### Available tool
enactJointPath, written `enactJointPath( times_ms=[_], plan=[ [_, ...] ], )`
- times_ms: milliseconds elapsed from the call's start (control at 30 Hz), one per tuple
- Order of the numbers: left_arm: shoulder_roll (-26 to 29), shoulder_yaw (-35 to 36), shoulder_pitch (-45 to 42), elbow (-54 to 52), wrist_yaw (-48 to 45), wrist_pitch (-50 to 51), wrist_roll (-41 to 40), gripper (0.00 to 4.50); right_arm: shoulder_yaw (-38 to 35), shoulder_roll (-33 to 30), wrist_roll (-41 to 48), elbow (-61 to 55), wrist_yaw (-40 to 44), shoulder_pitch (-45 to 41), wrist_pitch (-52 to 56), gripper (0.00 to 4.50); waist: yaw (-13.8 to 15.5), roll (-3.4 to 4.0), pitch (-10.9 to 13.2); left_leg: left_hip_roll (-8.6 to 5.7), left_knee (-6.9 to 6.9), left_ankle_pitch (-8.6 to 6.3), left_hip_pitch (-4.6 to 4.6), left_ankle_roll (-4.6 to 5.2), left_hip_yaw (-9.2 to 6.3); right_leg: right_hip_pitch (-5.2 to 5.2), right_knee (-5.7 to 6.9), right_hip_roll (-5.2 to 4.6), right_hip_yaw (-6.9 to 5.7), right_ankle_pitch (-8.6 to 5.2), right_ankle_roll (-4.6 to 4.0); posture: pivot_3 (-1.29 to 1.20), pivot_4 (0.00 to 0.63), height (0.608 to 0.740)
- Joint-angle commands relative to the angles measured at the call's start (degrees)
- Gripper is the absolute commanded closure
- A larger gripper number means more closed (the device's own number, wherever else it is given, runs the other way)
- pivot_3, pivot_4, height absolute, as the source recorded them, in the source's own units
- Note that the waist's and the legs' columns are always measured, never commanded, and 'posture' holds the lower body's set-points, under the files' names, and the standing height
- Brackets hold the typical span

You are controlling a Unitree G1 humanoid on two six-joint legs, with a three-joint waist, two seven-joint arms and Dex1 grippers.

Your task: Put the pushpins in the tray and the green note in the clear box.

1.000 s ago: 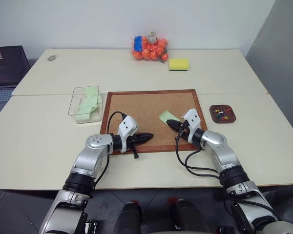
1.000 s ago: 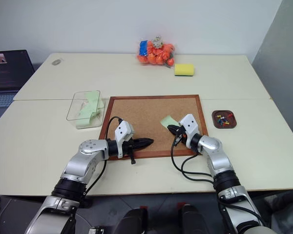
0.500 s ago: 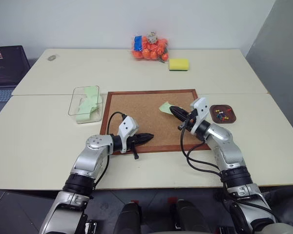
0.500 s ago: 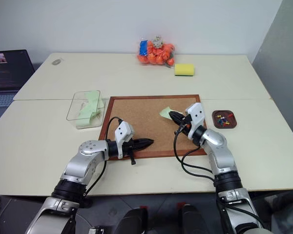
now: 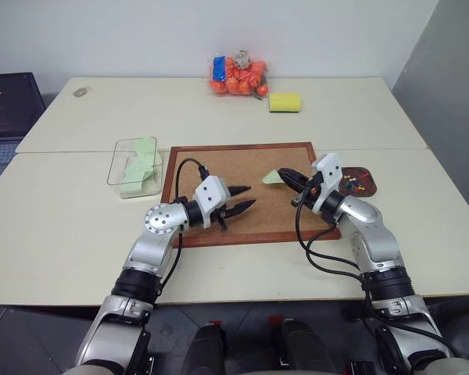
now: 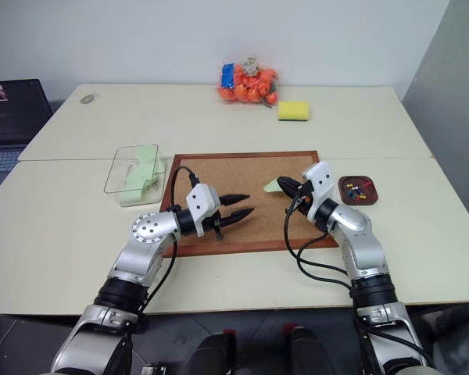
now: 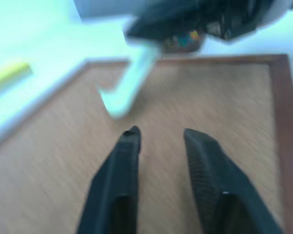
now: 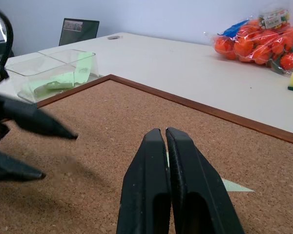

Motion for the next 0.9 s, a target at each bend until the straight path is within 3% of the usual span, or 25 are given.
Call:
enactJointPath(
  times_ms=[33, 133, 667, 900],
  plan=[
    [0.90, -1.44, -2.97, 4.09, 5.27, -10.66, 6.94, 1.95, -0.03, -0.10, 0.85, -3.75, 0.31, -0.52, 0.42, 4.50, -0.01, 0.00, 0.00, 0.00, 0.00, 0.00, 0.00, 0.00, 0.00, 0.00, 0.00, 0.00, 0.00, 0.00, 0.00, 0.00, 0.150, 0.740],
    [2.04, -2.96, -5.33, 8.72, 9.45, -17.15, 12.64, 1.45, 0.21, 0.05, 1.18, -5.18, 0.23, -0.41, 1.32, 4.50, -0.03, 0.00, 0.00, 0.00, 0.00, 0.00, 0.00, 0.00, -0.01, 0.00, 0.00, 0.00, -0.01, 0.00, 0.00, 0.00, 0.150, 0.740],
    [1.22, -6.84, -12.04, 19.47, 18.17, -29.01, 20.39, 1.45, 3.09, 2.04, 1.98, -11.68, 0.01, 1.37, 4.92, 4.50, -0.08, 0.00, 0.00, -0.01, 0.01, 0.00, -0.07, 0.00, -0.03, -0.02, -0.01, 0.00, -0.07, 0.00, 0.01, 0.00, 0.150, 0.740],
    [1.51, -7.18, -11.72, 19.88, 18.29, -29.89, 19.81, 2.74, 3.34, 2.71, 2.10, -11.72, -0.04, 1.01, 5.17, 4.50, -0.06, 0.00, 0.00, -0.01, 0.01, 0.00, -0.07, 0.00, -0.03, -0.03, -0.01, 0.00, -0.08, 0.00, 0.01, 0.00, 0.150, 0.740]
  ],
)
